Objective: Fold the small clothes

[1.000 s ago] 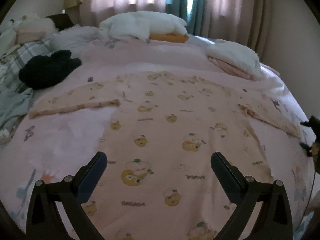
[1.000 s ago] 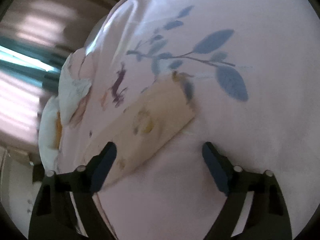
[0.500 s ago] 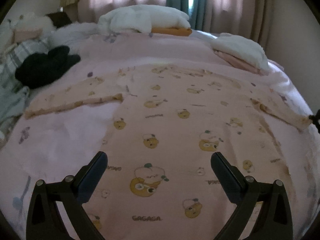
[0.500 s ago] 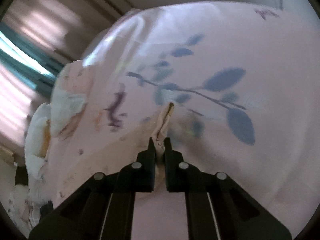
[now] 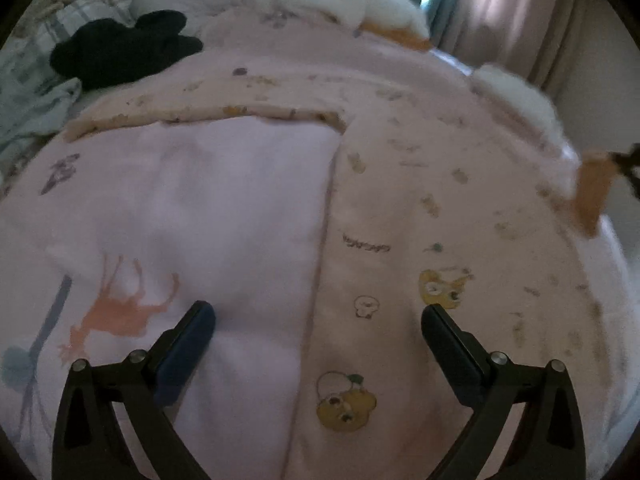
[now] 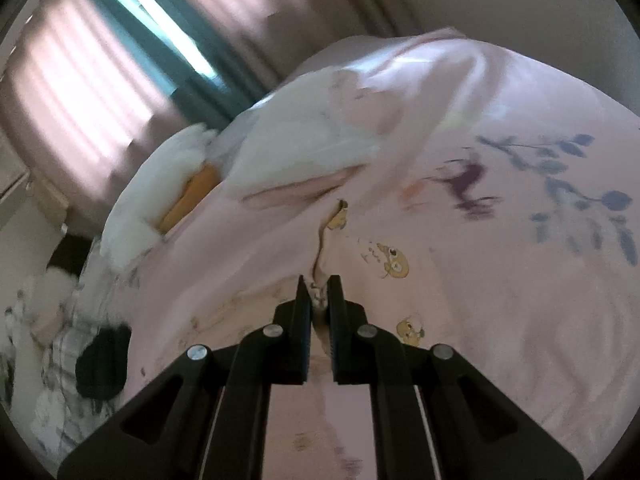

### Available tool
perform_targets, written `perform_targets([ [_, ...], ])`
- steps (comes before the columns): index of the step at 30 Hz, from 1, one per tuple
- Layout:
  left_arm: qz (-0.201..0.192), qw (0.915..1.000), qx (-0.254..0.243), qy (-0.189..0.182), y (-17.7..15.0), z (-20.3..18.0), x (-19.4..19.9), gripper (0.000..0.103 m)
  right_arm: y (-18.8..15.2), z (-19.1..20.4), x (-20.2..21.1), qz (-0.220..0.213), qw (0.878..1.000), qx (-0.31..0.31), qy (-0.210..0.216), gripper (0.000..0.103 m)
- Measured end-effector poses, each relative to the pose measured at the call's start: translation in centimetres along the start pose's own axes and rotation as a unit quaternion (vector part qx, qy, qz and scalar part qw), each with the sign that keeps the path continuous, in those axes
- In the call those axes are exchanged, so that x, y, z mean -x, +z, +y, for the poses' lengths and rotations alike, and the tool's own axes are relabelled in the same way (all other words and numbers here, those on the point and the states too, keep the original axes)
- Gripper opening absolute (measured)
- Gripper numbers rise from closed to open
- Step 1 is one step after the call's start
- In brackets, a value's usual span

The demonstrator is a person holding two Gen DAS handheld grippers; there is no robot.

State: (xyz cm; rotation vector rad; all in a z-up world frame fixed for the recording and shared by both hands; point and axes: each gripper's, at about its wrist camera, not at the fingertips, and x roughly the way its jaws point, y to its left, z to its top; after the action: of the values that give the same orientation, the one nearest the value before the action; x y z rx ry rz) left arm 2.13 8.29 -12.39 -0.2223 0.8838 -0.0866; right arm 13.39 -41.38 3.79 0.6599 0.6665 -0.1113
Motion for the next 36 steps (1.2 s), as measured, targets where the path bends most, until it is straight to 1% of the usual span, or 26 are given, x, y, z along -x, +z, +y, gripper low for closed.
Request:
perform_targets([
  [3,0.014,0.9981,-0.007,-0.061,0.0,0.3,0.2,0.100,-1.6,3.4,-1.7,0.023,0.999,0.021,0.010,0.008],
  [4,0.017,0.9968,-0.004,-0.078,-0.1,0.6,0.3,0.098,-2.0,4.5,-2.2,0.029,0.999,0.027,0.012,0.008],
  [5,0.018,0.9952,0.006,-0.096,-0.2,1.0,0.5,0.092,-2.7,6.0,-3.0,0.039,0.998,0.039,0.017,0.008],
  [6,0.022,0.9926,0.024,-0.117,-0.3,1.6,0.8,0.088,-3.2,7.1,-3.6,0.046,0.998,0.046,0.021,0.009],
  [8,0.037,0.9809,0.075,-0.176,-0.2,3.5,1.3,0.072,-4.0,8.9,-4.5,0.056,0.997,0.055,0.025,0.009],
  [9,0.046,0.9735,0.096,-0.202,-0.2,4.3,1.2,0.068,-4.7,9.9,-5.1,0.062,0.996,0.058,0.032,0.010],
  [10,0.055,0.9691,0.108,-0.215,-0.3,4.8,1.1,0.057,-5.0,10.6,-5.4,0.067,0.995,0.060,0.038,0.010],
  [11,0.064,0.9696,0.110,-0.209,-0.3,5.0,1.1,0.043,-5.5,11.4,-6.0,0.073,0.994,0.064,0.045,0.010],
  [12,0.069,0.9709,0.111,-0.201,-0.2,5.0,1.1,0.036,-6.1,12.5,-6.6,0.080,0.993,0.073,0.047,0.010],
  [13,0.073,0.9706,0.115,-0.198,-0.4,5.0,1.2,0.025,-6.5,13.3,-6.8,0.083,0.992,0.078,0.047,0.010],
  [14,0.082,0.9670,0.120,-0.210,-0.6,4.9,1.2,0.020,-7.1,14.3,-7.2,0.087,0.991,0.086,0.046,0.010],
  [15,0.095,0.9605,0.125,-0.230,-0.7,4.7,0.9,0.018,-7.8,15.4,-7.7,0.089,0.991,0.093,0.046,0.010],
  [16,0.116,0.9512,0.129,-0.255,-1.0,4.4,0.6,0.016,-8.2,16.2,-7.9,0.092,0.990,0.097,0.048,0.010],
  [17,0.133,0.9447,0.129,-0.271,-1.4,3.9,0.3,0.016,-8.9,17.3,-8.5,0.098,0.989,0.101,0.052,0.010],
  [18,0.136,0.9458,0.120,-0.269,-1.5,3.3,0.2,0.015,-9.4,18.2,-8.9,0.102,0.988,0.105,0.055,0.010],
  [19,0.131,0.9497,0.112,-0.261,-1.6,3.0,0.4,0.012,-9.9,19.1,-9.4,0.106,0.987,0.111,0.054,0.010],
  [20,0.126,0.9525,0.105,-0.257,-1.6,2.6,0.6,0.011,-10.1,19.7,-9.6,0.108,0.986,0.115,0.052,0.010],
  [21,0.124,0.9534,0.099,-0.257,-1.6,2.4,0.8,0.011,-10.8,20.7,-10.5,0.112,0.985,0.120,0.046,0.010],
  [22,0.122,0.9529,0.098,-0.260,-1.6,2.4,0.8,0.010,-11.0,21.0,-10.8,0.116,0.985,0.120,0.045,0.010],
  [23,0.124,0.9502,0.105,-0.266,-1.5,2.7,0.6,0.009,-11.7,21.8,-11.8,0.125,0.984,0.119,0.051,0.010],
  [26,0.136,0.9379,0.131,-0.291,-1.7,4.2,0.2,0.008,-13.2,23.2,-13.2,0.138,0.981,0.119,0.064,0.010],
  [27,0.139,0.9353,0.132,-0.298,-1.7,4.3,0.1,0.008,-14.0,23.9,-13.9,0.143,0.980,0.122,0.070,0.010],
  [30,0.138,0.9351,0.139,-0.295,-1.6,4.1,0.3,0.008,-16.5,25.9,-16.2,0.162,0.975,0.138,0.063,0.010],
  [32,0.136,0.9355,0.146,-0.292,-1.6,4.3,0.3,0.008,-17.8,26.5,-17.8,0.175,0.973,0.136,0.063,0.010],
  [34,0.133,0.9401,0.129,-0.286,-1.3,3.7,0.3,0.008,-18.6,26.8,-18.9,0.190,0.971,0.127,0.069,0.011],
  [36,0.130,0.9430,0.123,-0.281,-0.9,3.2,0.0,0.008,-19.9,27.2,-20.1,0.204,0.969,0.127,0.062,0.011],
])
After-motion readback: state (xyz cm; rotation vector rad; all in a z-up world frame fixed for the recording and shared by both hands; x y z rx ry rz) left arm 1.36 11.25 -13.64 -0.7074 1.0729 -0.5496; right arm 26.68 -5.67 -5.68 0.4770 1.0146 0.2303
